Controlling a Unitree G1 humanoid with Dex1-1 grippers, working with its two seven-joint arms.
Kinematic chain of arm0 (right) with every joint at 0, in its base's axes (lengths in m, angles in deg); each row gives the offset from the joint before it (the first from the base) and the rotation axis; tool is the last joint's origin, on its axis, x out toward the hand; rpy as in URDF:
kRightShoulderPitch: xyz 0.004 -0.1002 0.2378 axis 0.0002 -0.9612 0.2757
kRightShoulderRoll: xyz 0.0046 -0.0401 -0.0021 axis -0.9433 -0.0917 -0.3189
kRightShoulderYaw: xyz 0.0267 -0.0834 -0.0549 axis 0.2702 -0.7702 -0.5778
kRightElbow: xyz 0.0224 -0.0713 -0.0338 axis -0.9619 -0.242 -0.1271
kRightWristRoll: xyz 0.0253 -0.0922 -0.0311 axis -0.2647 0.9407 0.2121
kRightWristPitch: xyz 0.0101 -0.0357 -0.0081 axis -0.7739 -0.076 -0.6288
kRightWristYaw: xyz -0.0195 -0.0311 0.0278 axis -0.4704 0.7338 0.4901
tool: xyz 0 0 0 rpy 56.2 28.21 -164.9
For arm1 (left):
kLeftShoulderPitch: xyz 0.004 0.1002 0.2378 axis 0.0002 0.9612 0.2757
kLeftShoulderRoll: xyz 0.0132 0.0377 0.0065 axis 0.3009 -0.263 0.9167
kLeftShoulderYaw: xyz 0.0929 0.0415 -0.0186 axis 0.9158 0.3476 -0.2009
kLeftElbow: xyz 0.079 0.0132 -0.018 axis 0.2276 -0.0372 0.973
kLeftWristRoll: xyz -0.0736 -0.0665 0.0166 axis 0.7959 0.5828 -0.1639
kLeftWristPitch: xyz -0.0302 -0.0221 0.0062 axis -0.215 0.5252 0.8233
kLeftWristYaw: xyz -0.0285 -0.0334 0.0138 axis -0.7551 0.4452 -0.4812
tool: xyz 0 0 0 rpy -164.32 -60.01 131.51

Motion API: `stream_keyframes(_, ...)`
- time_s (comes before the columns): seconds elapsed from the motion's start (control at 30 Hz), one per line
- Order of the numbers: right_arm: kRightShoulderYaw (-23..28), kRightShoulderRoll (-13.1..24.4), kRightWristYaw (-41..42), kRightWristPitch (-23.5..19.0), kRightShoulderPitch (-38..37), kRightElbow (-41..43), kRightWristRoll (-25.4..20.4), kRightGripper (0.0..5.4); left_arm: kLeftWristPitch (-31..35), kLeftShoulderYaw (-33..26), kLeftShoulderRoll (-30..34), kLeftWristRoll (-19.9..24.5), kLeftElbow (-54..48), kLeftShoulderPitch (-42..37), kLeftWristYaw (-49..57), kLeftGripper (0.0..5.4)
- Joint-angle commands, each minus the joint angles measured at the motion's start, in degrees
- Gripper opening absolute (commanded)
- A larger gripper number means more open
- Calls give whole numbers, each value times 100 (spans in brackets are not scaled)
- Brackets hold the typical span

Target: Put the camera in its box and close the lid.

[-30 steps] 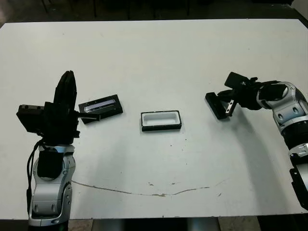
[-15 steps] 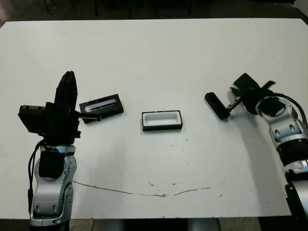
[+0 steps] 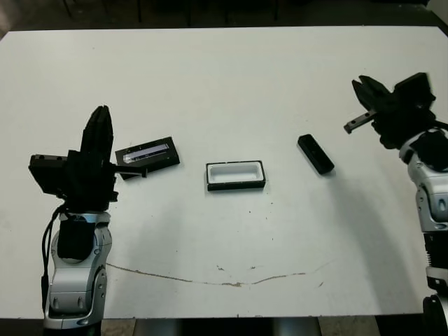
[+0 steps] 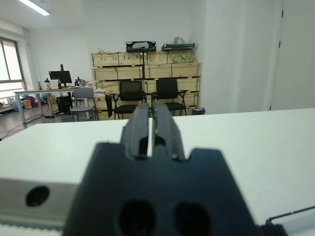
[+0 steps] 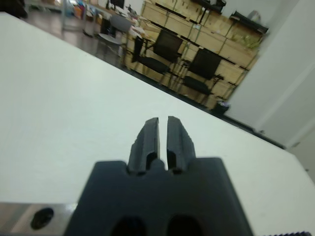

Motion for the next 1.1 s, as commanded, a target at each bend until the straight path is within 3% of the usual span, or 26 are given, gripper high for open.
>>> stream_keyframes(0.03, 136, 39, 66, -722, -310, 591, -354, 0, 2, -4, 26, -56, 98, 62, 16, 4)
stream_keyframes(0.13, 101, 3, -12, -1081, -537, 921, -427, 0, -76, -12, 33, -43, 152, 51, -2, 4)
stream_keyframes(0.27, -221, 7, -218, -1566, -851, 1192, -194, 0, -73, -12, 34, -22, 160, 45, -8, 4)
stream_keyframes(0.4, -628, 173, -209, -1929, -1013, 1257, 116, 44, -100, -31, 57, 4, 174, 43, -35, 0)
stream_keyframes(0.57, -767, 161, 200, -1475, -1236, 1035, 113, 127, -67, -48, 63, 50, 164, 45, -60, 0)
stream_keyframes(0.77, -667, -15, 321, -1426, -1321, 1151, -96, 229, -47, -20, 51, 4, 164, 8, -32, 0)
stream_keyframes(1.1, -652, -19, 248, -1373, -1257, 846, -16, 405, -16, -43, 74, 23, 173, 1, -47, 0)
